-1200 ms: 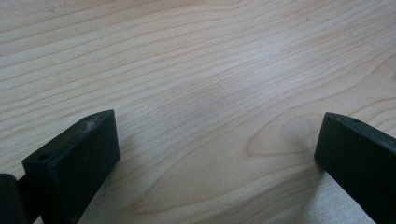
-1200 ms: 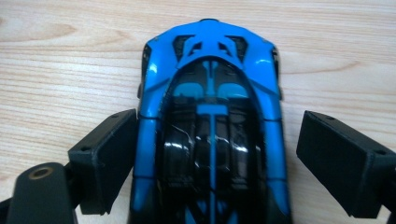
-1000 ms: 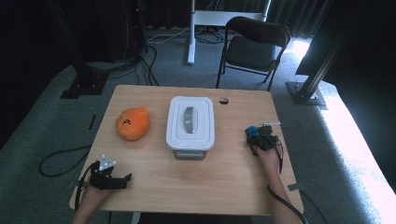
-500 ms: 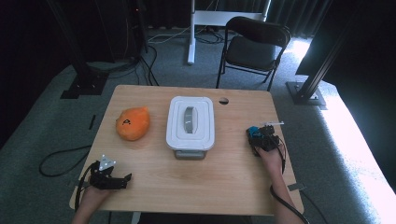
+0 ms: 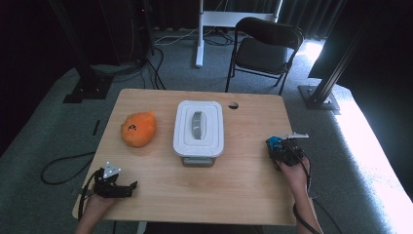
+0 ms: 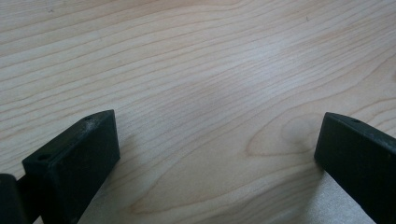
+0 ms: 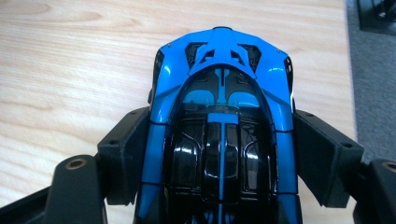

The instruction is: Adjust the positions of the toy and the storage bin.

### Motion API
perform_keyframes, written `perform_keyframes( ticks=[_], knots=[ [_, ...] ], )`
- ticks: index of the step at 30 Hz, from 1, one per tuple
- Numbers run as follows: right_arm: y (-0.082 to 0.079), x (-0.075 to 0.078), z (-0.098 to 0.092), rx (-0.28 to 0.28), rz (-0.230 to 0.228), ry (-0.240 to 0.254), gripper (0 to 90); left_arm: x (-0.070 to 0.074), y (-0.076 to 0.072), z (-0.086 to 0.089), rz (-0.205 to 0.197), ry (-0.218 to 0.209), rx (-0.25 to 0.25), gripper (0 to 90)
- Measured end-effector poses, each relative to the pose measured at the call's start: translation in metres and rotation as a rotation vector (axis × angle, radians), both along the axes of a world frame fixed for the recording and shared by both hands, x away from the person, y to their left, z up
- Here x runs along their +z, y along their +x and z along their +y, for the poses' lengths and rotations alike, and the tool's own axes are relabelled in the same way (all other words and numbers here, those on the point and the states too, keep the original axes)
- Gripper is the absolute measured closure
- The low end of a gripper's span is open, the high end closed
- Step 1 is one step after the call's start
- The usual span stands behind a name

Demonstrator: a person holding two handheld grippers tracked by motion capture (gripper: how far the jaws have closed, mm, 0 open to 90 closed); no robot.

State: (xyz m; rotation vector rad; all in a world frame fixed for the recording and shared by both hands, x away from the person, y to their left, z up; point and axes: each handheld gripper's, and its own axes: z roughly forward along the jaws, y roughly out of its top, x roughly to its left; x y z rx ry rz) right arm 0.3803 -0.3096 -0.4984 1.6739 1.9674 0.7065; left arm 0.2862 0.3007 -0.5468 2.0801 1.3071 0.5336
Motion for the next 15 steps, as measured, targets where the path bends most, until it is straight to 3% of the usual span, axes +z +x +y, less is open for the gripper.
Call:
perform_keyframes(
  ticks=[4,11,15],
  knots=[
    [-0.014,-0.001,-0.007,-0.004,0.004,-0.015,25.3,0.000,0.000,0.000,0.000,0.000,0.000,0.4],
    [-0.035,-0.007,-0.023,-0.063,-0.005,-0.021,25.3,0.000,0.000,0.000,0.000,0.000,0.001,0.4],
    [-0.044,-0.015,-0.029,-0.064,0.020,-0.020,25.3,0.000,0.000,0.000,-0.001,-0.001,0.001,0.4]
  ],
)
